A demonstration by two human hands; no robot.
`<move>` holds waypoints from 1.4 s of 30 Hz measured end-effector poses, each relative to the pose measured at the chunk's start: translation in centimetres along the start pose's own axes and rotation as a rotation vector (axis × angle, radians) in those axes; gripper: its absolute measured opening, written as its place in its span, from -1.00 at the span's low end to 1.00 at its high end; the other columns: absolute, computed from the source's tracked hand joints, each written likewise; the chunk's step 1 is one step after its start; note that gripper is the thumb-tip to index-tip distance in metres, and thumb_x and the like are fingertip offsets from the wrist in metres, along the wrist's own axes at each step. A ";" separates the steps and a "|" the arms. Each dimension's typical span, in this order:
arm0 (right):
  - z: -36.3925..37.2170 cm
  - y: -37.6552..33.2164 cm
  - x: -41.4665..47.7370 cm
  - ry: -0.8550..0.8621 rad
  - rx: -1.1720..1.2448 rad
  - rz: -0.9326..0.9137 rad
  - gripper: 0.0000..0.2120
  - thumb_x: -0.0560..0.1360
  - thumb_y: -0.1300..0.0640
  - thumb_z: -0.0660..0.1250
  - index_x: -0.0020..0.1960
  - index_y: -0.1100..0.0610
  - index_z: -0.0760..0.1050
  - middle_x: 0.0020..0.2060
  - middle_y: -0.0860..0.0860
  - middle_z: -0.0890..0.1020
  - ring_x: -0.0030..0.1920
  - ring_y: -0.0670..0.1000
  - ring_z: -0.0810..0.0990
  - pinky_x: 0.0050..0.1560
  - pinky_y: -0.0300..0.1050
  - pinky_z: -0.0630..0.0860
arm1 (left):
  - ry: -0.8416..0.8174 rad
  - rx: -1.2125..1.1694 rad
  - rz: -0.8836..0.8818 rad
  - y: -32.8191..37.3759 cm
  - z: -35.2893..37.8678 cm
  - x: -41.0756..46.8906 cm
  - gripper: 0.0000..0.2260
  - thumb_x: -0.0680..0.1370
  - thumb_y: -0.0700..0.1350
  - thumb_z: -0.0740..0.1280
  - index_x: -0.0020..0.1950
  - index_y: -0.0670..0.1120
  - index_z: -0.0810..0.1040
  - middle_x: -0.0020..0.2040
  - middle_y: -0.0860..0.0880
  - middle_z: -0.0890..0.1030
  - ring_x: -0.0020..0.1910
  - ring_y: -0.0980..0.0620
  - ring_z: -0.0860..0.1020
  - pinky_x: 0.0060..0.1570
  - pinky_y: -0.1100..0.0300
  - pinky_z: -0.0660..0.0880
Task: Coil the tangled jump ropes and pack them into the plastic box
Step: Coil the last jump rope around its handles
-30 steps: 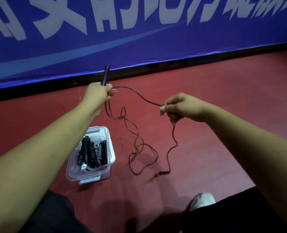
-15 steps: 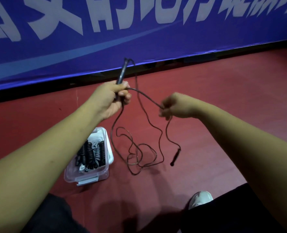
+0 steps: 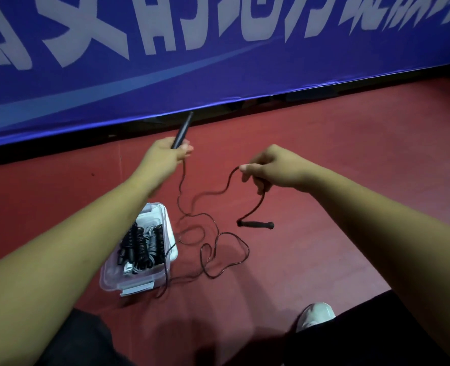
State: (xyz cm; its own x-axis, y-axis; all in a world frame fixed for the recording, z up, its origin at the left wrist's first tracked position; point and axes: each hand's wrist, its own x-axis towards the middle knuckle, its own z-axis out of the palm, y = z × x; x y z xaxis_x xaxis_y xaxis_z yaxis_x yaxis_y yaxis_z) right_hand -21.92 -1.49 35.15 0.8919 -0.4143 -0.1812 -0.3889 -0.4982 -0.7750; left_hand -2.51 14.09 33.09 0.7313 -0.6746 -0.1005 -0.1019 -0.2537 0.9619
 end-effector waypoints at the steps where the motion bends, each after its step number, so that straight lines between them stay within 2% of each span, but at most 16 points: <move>1: 0.3 -1.0 -0.1 0.002 0.004 -0.036 -0.70 0.62 0.07 0.32 -0.10 0.28 0.66 -0.47 0.06 0.54 -0.46 -0.02 0.55 -0.37 -0.25 0.48 | -0.084 -0.057 0.026 0.3 0.9 -0.6 -0.89 0.65 -0.23 0.22 0.10 -0.13 0.53 0.10 -0.16 0.63 0.13 -0.07 0.59 0.17 0.15 0.50; 6: 1.2 -3.4 0.0 0.086 0.105 -0.121 -0.72 0.57 0.12 0.38 -0.23 0.26 0.67 -0.60 -0.05 0.42 -0.56 -0.08 0.31 -0.51 -0.27 0.27 | -0.404 -0.208 0.030 1.0 4.7 -4.1 -0.81 0.67 -0.26 0.11 0.10 -0.23 0.52 -0.22 -0.12 0.64 -0.22 -0.02 0.66 -0.12 0.18 0.60; 8: 0.8 -3.2 -0.1 0.095 0.135 -0.114 -0.73 0.54 0.07 0.42 -0.24 0.23 0.66 -0.58 -0.01 0.37 -0.52 -0.04 0.27 -0.49 -0.24 0.22 | -0.393 -0.241 0.034 1.0 4.7 -4.1 -0.84 0.67 -0.26 0.11 0.09 -0.27 0.48 -0.44 -0.03 0.49 -0.43 0.04 0.53 -0.24 0.18 0.53; 11: 0.1 -2.0 -0.2 0.006 0.139 -0.089 -0.71 0.54 0.01 0.42 -0.22 0.21 0.63 -0.48 0.07 0.46 -0.42 0.00 0.40 -0.30 -0.15 0.32 | -0.320 -0.394 0.065 1.8 3.8 -3.3 -0.84 0.65 -0.29 0.16 -0.11 -0.18 0.42 -0.53 0.06 0.29 -0.49 0.06 0.31 -0.29 0.18 0.40; 14: 0.1 -0.2 0.1 -0.120 0.081 0.027 -0.79 0.56 0.05 0.39 -0.15 0.18 0.61 -0.31 0.13 0.63 -0.24 -0.01 0.59 -0.07 -0.04 0.46 | -0.258 -0.448 0.096 2.4 3.0 -2.9 -0.80 0.65 -0.30 0.15 -0.17 -0.14 0.37 -0.54 0.07 0.27 -0.50 0.07 0.30 -0.30 0.17 0.39; 18: 0.2 2.7 -0.1 -0.211 -0.136 0.177 -0.76 0.58 0.03 0.36 -0.09 0.20 0.65 -0.08 0.21 0.69 -0.12 0.05 0.60 0.13 0.17 0.56 | -0.117 -0.577 0.061 2.5 1.1 -1.7 -0.78 0.65 -0.29 0.13 -0.18 -0.13 0.37 -0.54 0.07 0.25 -0.51 0.09 0.30 -0.34 0.20 0.40; 22: 0.0 2.8 -0.6 -0.094 0.075 0.209 -0.72 0.65 0.04 0.25 -0.13 0.17 0.56 -0.18 0.15 0.70 -0.11 0.06 0.68 0.01 0.13 0.59 | -0.067 -0.424 0.033 1.4 -0.8 -0.5 -0.82 0.66 -0.27 0.15 -0.12 -0.12 0.41 -0.50 0.03 0.41 -0.45 0.07 0.44 -0.27 0.20 0.49; 24: -0.3 1.7 -0.2 -0.012 0.236 0.198 -0.73 0.67 0.04 0.20 -0.13 0.14 0.51 -0.27 0.11 0.68 -0.19 0.05 0.68 -0.06 0.02 0.52 | -0.047 -0.196 -0.040 0.4 -0.7 -0.2 -0.84 0.68 -0.20 0.16 -0.08 -0.08 0.45 -0.34 -0.01 0.59 -0.30 0.05 0.59 -0.15 0.18 0.53; 26: -0.4 0.6 0.2 0.041 0.407 0.228 -0.73 0.67 0.04 0.19 -0.15 0.11 0.48 -0.37 0.03 0.63 -0.30 0.01 0.65 -0.16 -0.08 0.46 | 0.028 0.086 -0.021 -0.7 -0.2 0.1 -0.88 0.66 -0.12 0.22 -0.02 -0.03 0.52 -0.13 -0.04 0.60 -0.13 0.02 0.55 -0.08 0.15 0.47; 28: -0.4 -0.6 0.4 0.053 0.609 0.293 -0.73 0.66 0.04 0.18 -0.17 0.11 0.46 -0.42 -0.01 0.57 -0.37 -0.03 0.61 -0.31 -0.22 0.47 | 0.034 0.128 0.011 -0.8 0.5 -0.2 -0.88 0.65 -0.12 0.24 -0.02 -0.04 0.56 -0.07 -0.06 0.58 -0.08 -0.01 0.54 -0.06 0.15 0.47; 30: -0.2 -1.6 0.5 0.050 0.808 0.363 -0.71 0.66 0.06 0.16 -0.21 0.11 0.43 -0.43 -0.01 0.54 -0.39 -0.04 0.59 -0.44 -0.31 0.46 | -0.104 -0.117 -0.082 -0.4 1.9 -1.6 -0.84 0.67 -0.16 0.20 -0.02 -0.12 0.54 -0.08 -0.14 0.62 -0.13 -0.04 0.62 -0.09 0.16 0.56; 34: -0.1 -2.8 0.8 0.111 1.095 0.433 -0.68 0.66 0.11 0.14 -0.25 0.14 0.39 -0.49 0.02 0.54 -0.42 -0.03 0.60 -0.48 -0.31 0.48 | -0.493 -0.458 -0.271 0.7 3.9 -4.9 -0.77 0.68 -0.10 0.14 0.14 -0.17 0.53 -0.03 -0.26 0.66 -0.08 -0.20 0.68 -0.04 -0.09 0.62; 35: -0.1 -2.9 0.9 0.140 1.152 0.439 -0.68 0.67 0.12 0.13 -0.25 0.16 0.38 -0.49 0.04 0.54 -0.38 -0.02 0.60 -0.49 -0.30 0.49 | -0.561 -0.483 -0.292 0.9 4.1 -5.4 -0.75 0.69 -0.09 0.12 0.19 -0.16 0.52 0.00 -0.29 0.65 -0.07 -0.24 0.68 -0.11 -0.07 0.65; 37: -0.2 -2.9 0.9 0.200 1.212 0.451 -0.67 0.67 0.13 0.13 -0.26 0.17 0.37 -0.50 0.06 0.53 -0.34 -0.02 0.55 -0.51 -0.30 0.48 | -0.619 -0.482 -0.303 1.4 4.2 -5.9 -0.75 0.69 -0.08 0.10 0.22 -0.14 0.48 -0.10 -0.25 0.66 -0.29 -0.15 0.66 -0.40 0.16 0.58; 40: -0.2 -2.5 0.9 0.310 1.137 0.413 -0.68 0.66 0.10 0.22 -0.26 0.15 0.34 -0.44 0.06 0.41 -0.46 -0.03 0.44 -0.51 -0.29 0.47 | -0.655 -0.558 -0.319 1.6 4.3 -6.0 -0.83 0.66 -0.10 0.12 0.18 -0.15 0.39 -0.31 -0.11 0.48 -0.59 0.11 0.35 -0.64 0.35 0.22; 42: 0.1 -1.9 0.9 0.360 0.821 0.331 -0.68 0.63 0.01 0.28 -0.24 0.14 0.38 -0.41 0.07 0.41 -0.45 0.00 0.45 -0.47 -0.25 0.49 | -0.689 -0.577 -0.325 1.6 4.4 -5.9 -0.78 0.62 -0.08 0.17 0.22 -0.13 0.39 -0.34 -0.05 0.39 -0.61 0.16 0.25 -0.63 0.35 0.15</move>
State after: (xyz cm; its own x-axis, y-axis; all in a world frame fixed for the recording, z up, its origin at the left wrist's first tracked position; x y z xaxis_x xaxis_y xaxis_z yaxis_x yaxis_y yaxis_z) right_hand -20.36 -0.85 36.41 0.5877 -0.7161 -0.3766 -0.2036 0.3195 -0.9254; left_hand -9.90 14.60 34.07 0.0885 -0.9381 -0.3350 0.5192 -0.2436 0.8192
